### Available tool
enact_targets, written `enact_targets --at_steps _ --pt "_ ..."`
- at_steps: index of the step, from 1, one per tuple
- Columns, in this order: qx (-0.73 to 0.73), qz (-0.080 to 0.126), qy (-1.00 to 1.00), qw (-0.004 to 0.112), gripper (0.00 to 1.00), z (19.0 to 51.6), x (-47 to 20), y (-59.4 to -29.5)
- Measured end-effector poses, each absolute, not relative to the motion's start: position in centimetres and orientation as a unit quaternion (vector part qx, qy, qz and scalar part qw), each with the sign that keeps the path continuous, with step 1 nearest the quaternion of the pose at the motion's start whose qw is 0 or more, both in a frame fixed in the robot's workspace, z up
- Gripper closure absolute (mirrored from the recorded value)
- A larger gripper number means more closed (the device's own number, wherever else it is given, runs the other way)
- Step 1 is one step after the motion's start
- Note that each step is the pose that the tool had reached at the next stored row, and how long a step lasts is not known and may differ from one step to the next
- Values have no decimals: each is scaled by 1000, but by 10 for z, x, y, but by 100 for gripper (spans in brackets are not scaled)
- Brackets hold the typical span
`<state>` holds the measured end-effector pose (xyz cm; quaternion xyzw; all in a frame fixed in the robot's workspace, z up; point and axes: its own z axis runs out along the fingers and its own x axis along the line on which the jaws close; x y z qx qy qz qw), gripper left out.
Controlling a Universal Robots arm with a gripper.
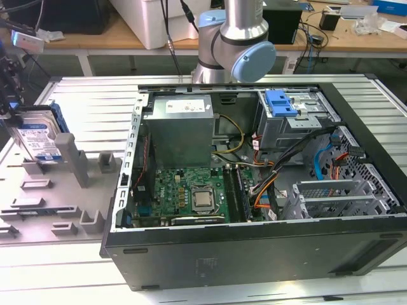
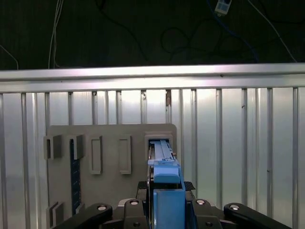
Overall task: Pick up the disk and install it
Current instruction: 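Pick up the disk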
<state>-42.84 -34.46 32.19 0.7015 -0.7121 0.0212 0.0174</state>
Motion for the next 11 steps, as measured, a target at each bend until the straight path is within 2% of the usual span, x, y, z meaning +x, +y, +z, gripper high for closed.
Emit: enact_targets --at_steps 11 --pt "701 23 -712 19 64 335 -428 -345"
